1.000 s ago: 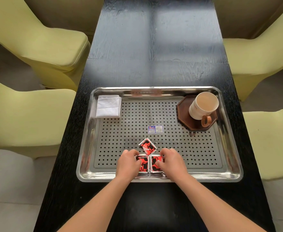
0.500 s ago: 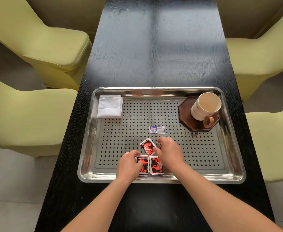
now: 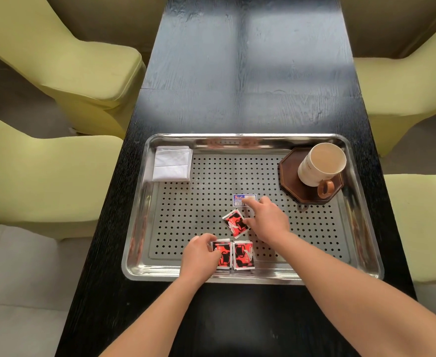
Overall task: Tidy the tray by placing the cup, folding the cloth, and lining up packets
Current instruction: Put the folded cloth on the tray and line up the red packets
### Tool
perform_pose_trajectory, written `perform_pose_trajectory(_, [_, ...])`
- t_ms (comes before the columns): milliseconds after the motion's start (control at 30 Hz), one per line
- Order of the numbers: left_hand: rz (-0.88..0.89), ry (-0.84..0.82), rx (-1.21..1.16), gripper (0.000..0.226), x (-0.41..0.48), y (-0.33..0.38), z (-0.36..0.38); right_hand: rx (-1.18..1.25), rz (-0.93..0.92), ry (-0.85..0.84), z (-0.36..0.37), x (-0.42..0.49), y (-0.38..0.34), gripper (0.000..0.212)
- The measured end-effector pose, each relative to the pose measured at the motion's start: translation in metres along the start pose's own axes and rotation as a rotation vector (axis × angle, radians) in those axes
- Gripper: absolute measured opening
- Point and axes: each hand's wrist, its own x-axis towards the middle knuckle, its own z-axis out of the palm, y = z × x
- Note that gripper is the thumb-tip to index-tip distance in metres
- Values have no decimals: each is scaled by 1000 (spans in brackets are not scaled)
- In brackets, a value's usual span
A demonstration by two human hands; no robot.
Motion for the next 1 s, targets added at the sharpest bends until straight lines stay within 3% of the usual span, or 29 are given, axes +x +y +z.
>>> perform_pose_trajectory(167, [-7,-9,-11,39,-1,3,0,-12,-94,-10,9,-9,-15,53])
perform_pose_trajectory(300, [-9,-4,-11,41,-1,3,0,-45,-145,14,12,-7,-29,37])
perform_pose_trajectory(567, [-3,-5,-10,38,0,0,1,97,81,-32,-7,-35,37,27])
perform_pose_trajectory(800, [8,15,9,37,-1,2,3,128,41,-168,9,-71,37,32])
perform_pose_trajectory(933, [8,19,4,35,-2,1,3,129,108,-28,3,-69,41,36])
perform_pose_trajectory(1000, [13,27,7,35,-3,0,2,86,98,-58,2,-70,43,41])
